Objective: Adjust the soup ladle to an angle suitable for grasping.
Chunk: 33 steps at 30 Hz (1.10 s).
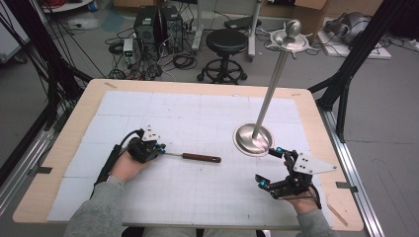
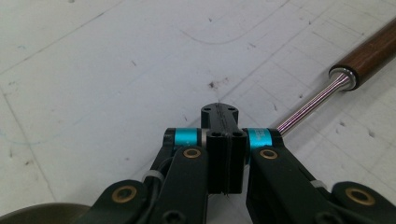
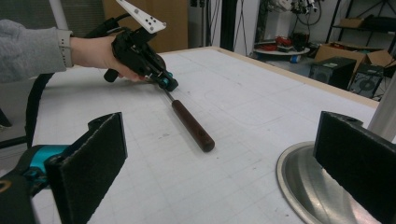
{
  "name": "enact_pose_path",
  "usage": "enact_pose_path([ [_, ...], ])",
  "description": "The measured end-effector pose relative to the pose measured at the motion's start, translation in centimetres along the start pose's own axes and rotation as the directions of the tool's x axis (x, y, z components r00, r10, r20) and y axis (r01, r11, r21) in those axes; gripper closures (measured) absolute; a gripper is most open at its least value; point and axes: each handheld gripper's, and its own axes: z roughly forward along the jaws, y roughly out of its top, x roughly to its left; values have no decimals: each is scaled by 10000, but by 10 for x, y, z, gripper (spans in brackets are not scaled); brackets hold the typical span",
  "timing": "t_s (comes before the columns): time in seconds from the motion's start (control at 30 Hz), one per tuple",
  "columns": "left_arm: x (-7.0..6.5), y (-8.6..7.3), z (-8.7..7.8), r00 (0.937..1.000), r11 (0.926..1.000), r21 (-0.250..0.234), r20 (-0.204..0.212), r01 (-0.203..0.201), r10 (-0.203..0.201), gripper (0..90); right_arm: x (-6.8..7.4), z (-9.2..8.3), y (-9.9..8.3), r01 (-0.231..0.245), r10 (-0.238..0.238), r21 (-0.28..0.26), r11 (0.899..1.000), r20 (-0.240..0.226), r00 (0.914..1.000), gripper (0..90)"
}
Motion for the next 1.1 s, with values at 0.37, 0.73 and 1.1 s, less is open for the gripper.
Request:
enact_pose_path([
  [0.37,-11,-13,-14,9997,9998,-33,-138,-215,215,898,1,1,0,69,-68,38,10000,-67,10000,15],
  [0.73,-17,-33,-35,9995,9995,-177,135,-268,271,898,1,3,0,87,-87,57,9999,-83,9999,15],
  [1.1,-22,-49,-51,9996,9993,-332,181,-197,203,898,1,4,-1,46,-44,152,9999,-94,9999,15],
])
